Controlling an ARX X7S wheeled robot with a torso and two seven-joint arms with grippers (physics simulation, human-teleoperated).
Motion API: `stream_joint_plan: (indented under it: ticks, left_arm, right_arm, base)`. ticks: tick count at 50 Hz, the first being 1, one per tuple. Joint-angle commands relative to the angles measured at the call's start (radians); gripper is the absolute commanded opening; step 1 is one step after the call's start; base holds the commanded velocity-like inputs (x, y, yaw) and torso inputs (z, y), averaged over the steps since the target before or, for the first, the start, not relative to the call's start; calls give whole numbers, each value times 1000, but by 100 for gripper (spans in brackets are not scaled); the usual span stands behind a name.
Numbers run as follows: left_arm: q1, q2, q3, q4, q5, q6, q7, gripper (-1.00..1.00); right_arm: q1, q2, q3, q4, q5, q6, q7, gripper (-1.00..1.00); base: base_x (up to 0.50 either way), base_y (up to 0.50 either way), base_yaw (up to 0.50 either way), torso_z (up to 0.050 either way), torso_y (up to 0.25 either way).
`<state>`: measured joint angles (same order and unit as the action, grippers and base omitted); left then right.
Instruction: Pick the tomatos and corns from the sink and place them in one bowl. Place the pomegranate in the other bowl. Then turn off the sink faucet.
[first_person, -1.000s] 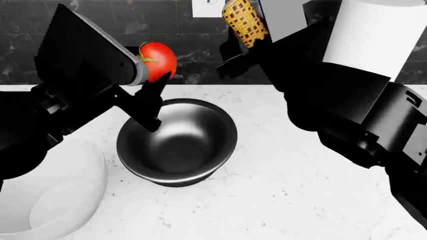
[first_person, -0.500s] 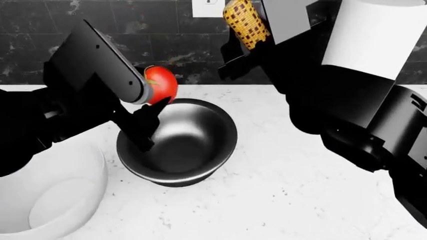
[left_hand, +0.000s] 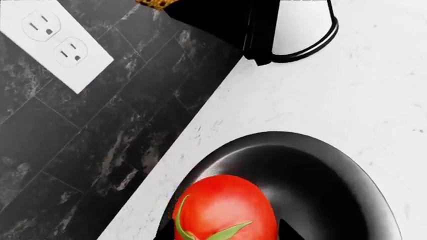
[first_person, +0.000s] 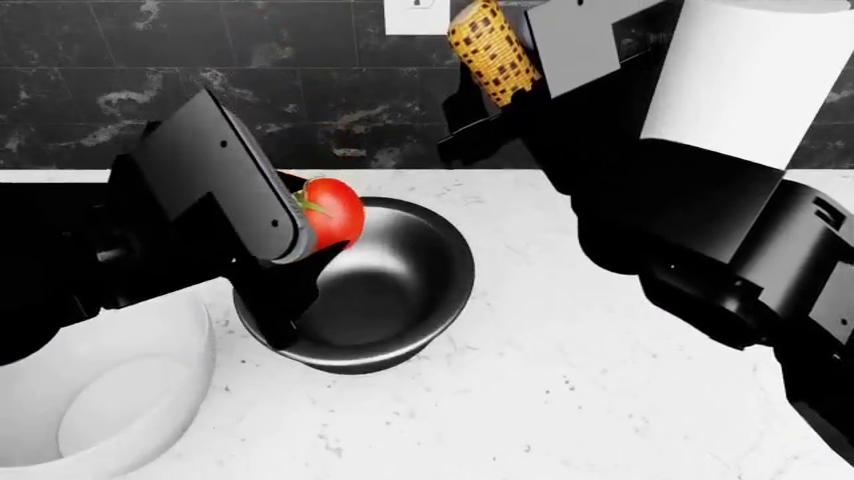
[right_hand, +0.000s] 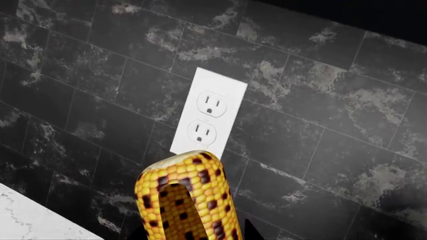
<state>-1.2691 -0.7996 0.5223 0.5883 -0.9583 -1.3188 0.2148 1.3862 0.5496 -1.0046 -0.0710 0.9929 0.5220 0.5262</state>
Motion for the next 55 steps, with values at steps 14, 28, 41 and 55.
stream_joint_plan:
  ticks: [14,28,41,55]
  left_arm:
    - [-15,6,137,-29,65,34,69,-100]
    - [-28,20,164,-62,92,44,66,-100]
    - [-34,13,169,-67,108,66,64,100]
    - [-11,7,173,-57,129,107,47,100]
  right_arm:
    - [-18,3,9,10,-29,-14,-9,-100]
    - [-26,4,11,17,-30,-20,-11,-100]
    - [-28,-1,9,22,-33,-19,-10,-100]
    - [-33,-1,5,25,-33,-18,-21,-100]
  base:
    - [0,0,0,0,0]
    - [0,0,0,0,1]
    - [0,0,0,0,0]
    - [0,0,0,1,1]
